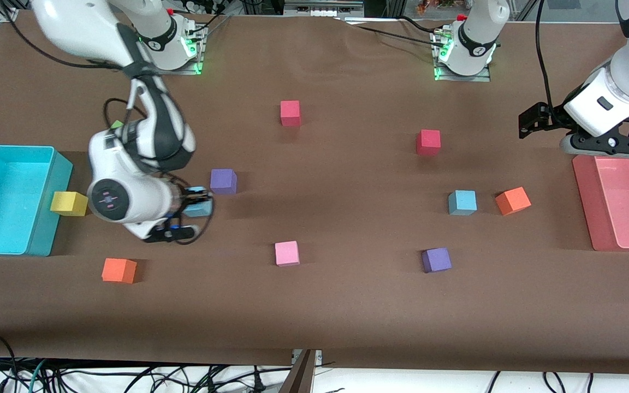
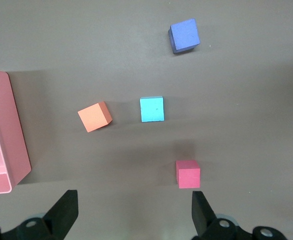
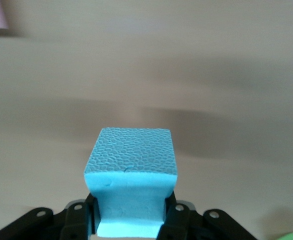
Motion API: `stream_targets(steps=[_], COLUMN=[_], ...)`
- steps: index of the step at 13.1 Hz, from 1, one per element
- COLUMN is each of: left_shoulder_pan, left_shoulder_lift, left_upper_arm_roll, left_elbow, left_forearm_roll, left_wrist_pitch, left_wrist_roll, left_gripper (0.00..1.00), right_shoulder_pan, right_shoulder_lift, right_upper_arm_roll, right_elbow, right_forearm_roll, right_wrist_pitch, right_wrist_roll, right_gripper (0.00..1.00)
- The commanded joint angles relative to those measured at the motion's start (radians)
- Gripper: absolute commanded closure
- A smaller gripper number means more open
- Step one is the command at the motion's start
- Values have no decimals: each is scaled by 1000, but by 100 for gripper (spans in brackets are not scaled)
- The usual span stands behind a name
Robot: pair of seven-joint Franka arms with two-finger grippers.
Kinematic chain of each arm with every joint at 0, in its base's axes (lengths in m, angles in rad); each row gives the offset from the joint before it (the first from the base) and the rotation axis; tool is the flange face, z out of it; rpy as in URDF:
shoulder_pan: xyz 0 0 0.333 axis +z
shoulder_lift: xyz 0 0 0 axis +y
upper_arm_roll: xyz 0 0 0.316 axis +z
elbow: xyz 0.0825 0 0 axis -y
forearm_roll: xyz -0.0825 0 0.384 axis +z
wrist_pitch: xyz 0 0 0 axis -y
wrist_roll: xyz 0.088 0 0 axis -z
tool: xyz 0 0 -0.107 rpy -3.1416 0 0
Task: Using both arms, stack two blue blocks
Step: 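Carry the light-blue cube to the table middle and set it down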
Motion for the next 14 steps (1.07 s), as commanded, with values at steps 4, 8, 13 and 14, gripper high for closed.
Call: stream_targets(steps=[4, 8, 13, 14], left_shoulder_pan=[2, 3, 3, 3], left_shoulder_lift=[-19, -19, -18, -18], left_upper_arm_roll=[1, 1, 2, 2], left_elbow=[-11, -13, -13, -13], left_forearm_roll=[8, 8, 8, 8], left_wrist_pitch=[-4, -10, -10, -10], left_wrist_roll=[-10, -9, -10, -10], left_gripper=[0, 0, 0, 0], right_shoulder_pan=[245, 276, 302, 307], right_shoulder_lift=[189, 275, 308, 315], right_upper_arm_roll=[10, 102, 145, 146], right_elbow=[266, 318, 318, 318], right_forearm_roll=[15, 27, 27, 27], right_wrist_pitch=[4, 110, 161, 161], right_wrist_roll=[372, 452, 452, 453], right_gripper=[100, 100, 100, 100])
